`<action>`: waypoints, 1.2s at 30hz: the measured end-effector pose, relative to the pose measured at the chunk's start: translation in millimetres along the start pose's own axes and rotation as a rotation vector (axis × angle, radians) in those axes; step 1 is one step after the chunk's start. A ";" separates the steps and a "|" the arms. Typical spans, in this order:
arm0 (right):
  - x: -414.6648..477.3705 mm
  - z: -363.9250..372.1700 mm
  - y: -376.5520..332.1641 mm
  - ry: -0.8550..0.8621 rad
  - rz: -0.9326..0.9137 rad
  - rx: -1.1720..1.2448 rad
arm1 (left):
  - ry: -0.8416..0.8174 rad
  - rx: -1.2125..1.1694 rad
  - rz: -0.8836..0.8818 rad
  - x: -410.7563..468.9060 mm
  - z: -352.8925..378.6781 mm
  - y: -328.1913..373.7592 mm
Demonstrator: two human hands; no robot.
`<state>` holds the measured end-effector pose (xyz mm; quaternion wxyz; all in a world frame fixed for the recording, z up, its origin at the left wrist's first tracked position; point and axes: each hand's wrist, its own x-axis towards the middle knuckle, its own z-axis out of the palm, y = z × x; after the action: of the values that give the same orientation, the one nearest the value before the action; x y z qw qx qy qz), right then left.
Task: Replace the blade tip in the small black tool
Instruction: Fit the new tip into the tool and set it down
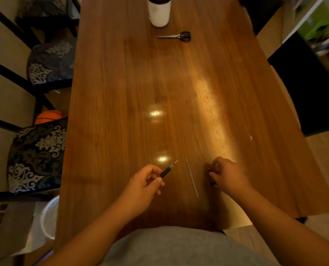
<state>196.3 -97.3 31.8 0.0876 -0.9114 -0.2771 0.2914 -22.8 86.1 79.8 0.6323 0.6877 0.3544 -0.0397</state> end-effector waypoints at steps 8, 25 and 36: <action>24.1 24.8 8.3 -0.012 -0.102 -0.058 | 0.006 0.028 -0.069 3.4 18.0 -12.7; -24.2 -29.9 -56.5 -0.153 -0.179 0.868 | 0.047 -0.033 0.043 -11.6 6.4 4.1; -67.2 -54.5 -116.2 -0.143 -0.432 0.937 | 0.036 -0.053 0.149 -38.2 -24.6 16.8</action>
<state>129.7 -38.0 146.0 0.5250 -0.6742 -0.3040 0.4211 -51.9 92.4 117.9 0.6450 0.6959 0.3145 0.0292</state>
